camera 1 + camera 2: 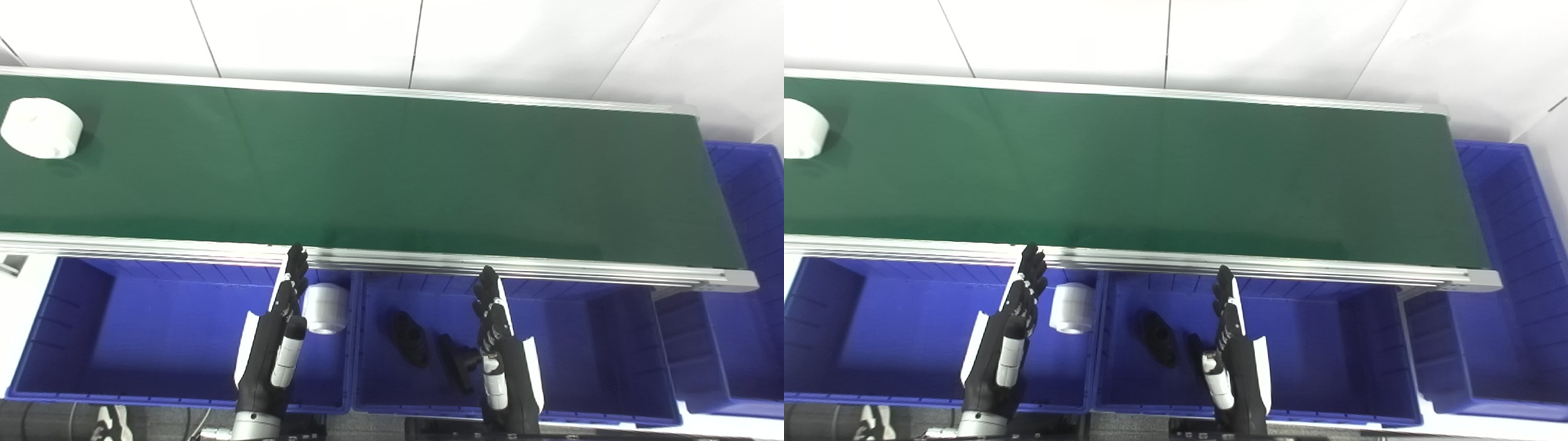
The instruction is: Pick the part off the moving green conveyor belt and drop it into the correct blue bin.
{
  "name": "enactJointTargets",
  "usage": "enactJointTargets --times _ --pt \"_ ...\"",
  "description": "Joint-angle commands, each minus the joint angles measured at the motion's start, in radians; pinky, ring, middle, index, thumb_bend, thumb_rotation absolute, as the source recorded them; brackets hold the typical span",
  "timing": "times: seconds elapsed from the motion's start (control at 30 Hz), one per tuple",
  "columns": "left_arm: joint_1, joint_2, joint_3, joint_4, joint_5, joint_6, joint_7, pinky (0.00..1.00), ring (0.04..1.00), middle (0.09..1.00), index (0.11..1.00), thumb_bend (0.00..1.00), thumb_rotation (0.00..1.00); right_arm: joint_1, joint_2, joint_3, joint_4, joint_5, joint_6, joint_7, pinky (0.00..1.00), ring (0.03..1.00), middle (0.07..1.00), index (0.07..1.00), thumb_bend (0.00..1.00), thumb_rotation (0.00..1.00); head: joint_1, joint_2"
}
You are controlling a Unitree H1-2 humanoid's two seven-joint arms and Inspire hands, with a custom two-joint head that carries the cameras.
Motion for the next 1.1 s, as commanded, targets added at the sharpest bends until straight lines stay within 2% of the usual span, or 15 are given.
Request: enactJointTargets --times 0.0,0.27,0.67,1.07 --pt "0.010 -0.003 -0.006 -0.026 -0.008 -0.021 -0.004 1.00 1.000 1.000 1.000 0.86 1.00 0.004 0.021 0.013 -0.023 -0.001 -0.006 0.008 1.00 0.994 1.000 1.000 0.95 0.98 0.001 0.001" --pt "0.009 -0.003 -0.007 -0.029 -0.006 -0.017 -0.004 1.00 1.000 1.000 1.000 0.84 1.00 0.003 0.020 0.013 -0.022 -0.001 -0.007 0.010 1.00 0.996 1.000 1.000 0.94 0.97 0.002 0.001" --pt "0.010 -0.007 -0.011 -0.029 -0.023 -0.011 -0.006 1.00 1.000 1.000 1.000 0.90 1.00 0.007 0.018 0.011 -0.026 -0.002 -0.004 0.011 1.00 0.997 1.000 1.000 0.94 0.98 0.005 0.001" --pt "0.008 -0.004 -0.014 -0.028 -0.024 -0.009 -0.007 1.00 1.000 1.000 1.000 0.90 1.00 0.005 0.019 0.011 -0.024 0.003 -0.004 0.011 1.00 0.999 1.000 1.000 0.93 0.97 0.007 -0.002"
